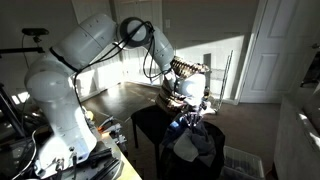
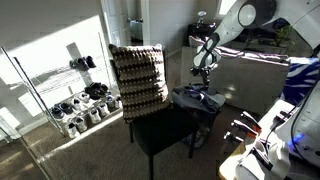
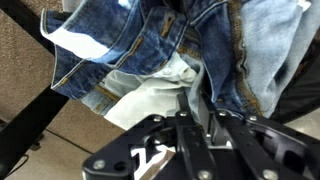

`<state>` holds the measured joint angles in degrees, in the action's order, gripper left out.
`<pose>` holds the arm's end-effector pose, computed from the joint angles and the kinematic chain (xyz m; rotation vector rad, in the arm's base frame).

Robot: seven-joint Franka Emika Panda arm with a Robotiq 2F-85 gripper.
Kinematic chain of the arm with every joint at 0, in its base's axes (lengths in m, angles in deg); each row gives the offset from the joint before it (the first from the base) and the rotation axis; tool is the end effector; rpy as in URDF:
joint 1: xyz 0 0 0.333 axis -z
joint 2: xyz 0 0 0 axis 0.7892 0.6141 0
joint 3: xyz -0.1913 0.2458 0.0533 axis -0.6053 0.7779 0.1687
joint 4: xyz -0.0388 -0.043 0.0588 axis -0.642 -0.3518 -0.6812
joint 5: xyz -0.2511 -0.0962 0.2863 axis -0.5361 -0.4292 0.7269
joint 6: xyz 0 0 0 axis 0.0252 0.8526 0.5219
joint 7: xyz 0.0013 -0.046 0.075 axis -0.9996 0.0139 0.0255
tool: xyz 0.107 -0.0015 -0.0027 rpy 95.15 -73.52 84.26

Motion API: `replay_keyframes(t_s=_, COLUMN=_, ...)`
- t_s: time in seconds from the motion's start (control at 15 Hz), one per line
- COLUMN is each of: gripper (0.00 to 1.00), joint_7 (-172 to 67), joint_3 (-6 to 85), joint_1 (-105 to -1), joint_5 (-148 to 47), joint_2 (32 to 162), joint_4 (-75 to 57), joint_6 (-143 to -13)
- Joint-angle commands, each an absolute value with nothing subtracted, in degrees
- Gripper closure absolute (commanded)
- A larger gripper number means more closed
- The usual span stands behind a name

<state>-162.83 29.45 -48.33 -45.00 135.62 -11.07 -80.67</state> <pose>0.6116 -0.1906 0.0458 1.2072 -2.6125 0.0180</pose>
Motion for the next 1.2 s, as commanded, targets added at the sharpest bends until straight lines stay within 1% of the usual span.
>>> replay_keyframes(t_s=0.0, gripper=1.00, joint_7=-159.5, joint_3=30.1, joint_1=-47.1, joint_5=-44.6, joint_2=136.6, joint_4=-7.6, joint_6=-73.2)
replay_keyframes(t_s=0.07, gripper=1.00, joint_7=-159.3, joint_3=30.7, joint_1=-47.0, joint_5=-45.6, joint_2=146.4, joint_4=-0.1, joint_6=-72.7)
replay_keyframes(t_s=0.2, gripper=1.00, joint_7=-160.9, joint_3=30.2, joint_1=-47.7, joint_5=-45.5, joint_2=149.7, joint_4=2.3, joint_6=-72.3)
replay_keyframes(t_s=0.53, gripper=1.00, joint_7=-161.1, joint_3=28.3, joint_1=-47.0, joint_5=-46.2, joint_2=164.0, joint_4=18.3, joint_6=-68.7)
replay_keyframes(t_s=0.73, gripper=1.00, joint_7=-161.2, joint_3=27.3, joint_1=-46.2, joint_5=-46.4, joint_2=168.5, joint_4=25.6, joint_6=-65.7)
replay_keyframes(t_s=0.8, gripper=1.00, joint_7=-161.4, joint_3=27.7, joint_1=-46.6, joint_5=-47.3, joint_2=164.7, joint_4=20.0, joint_6=-67.3)
replay_keyframes(t_s=0.93, gripper=1.00, joint_7=-160.1, joint_3=28.6, joint_1=-45.7, joint_5=-47.6, joint_2=165.3, joint_4=20.2, joint_6=-65.9)
replay_keyframes(t_s=1.0, gripper=1.00, joint_7=-157.8, joint_3=32.5, joint_1=-42.7, joint_5=-50.1, joint_2=165.2, joint_4=20.4, joint_6=-63.3)
replay_keyframes(t_s=1.13, gripper=1.00, joint_7=-155.3, joint_3=36.2, joint_1=-39.7, joint_5=-52.1, joint_2=165.2, joint_4=18.6, joint_6=-62.0)
